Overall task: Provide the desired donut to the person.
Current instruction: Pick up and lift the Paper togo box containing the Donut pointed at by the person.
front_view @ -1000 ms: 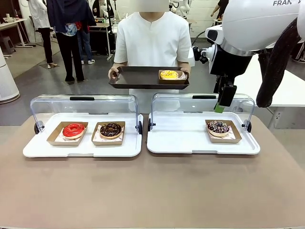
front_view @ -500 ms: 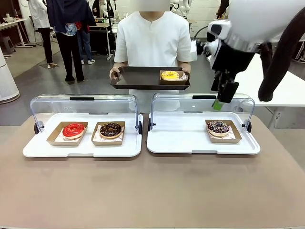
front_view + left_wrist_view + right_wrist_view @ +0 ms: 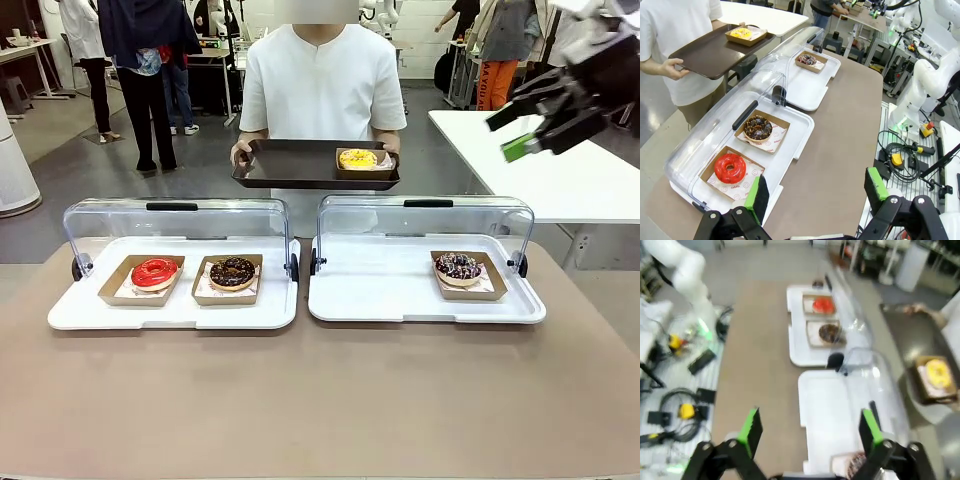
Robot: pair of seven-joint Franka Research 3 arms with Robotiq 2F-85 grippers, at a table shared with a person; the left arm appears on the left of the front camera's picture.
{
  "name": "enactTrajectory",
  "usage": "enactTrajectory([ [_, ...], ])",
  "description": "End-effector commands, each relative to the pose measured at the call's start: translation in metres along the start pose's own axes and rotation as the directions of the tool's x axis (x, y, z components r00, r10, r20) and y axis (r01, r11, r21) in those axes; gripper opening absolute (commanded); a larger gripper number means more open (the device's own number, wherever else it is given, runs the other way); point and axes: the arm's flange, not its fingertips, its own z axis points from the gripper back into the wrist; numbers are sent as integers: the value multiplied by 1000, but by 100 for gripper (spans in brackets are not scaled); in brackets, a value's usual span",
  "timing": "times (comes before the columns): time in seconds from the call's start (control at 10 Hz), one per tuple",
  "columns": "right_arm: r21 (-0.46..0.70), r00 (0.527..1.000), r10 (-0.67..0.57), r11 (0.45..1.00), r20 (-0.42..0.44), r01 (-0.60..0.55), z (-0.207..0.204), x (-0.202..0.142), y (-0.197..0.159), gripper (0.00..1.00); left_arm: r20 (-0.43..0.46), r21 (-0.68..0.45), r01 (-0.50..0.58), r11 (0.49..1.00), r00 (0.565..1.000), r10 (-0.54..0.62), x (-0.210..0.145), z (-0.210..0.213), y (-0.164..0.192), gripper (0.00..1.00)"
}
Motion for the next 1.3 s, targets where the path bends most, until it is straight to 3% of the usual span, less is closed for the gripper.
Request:
enactTrajectory([
  [0.0,44,993,-39,998,115,34,25,-30,-11,100,17,-8,12,1000,1000,-11,1,1,0,100],
  [0.1,44,991,-40,998,128,34,45,-51,-13,100,17,-8,12,1000,1000,-11,1,1,0,100],
  [0.2,15,983,-110,994,146,109,67,-74,-21,100,17,-8,12,1000,1000,-11,1,1,0,100],
  [0.4,58,966,-180,983,186,172,97,-105,-44,100,17,-8,12,1000,1000,-11,1,1,0,100],
  [0.8,41,975,-209,978,78,206,111,-113,-54,100,17,-8,12,1000,1000,-11,1,1,0,100],
  [1.2,15,974,-199,980,104,199,110,-119,-54,100,17,-8,12,1000,1000,-11,1,1,0,100],
])
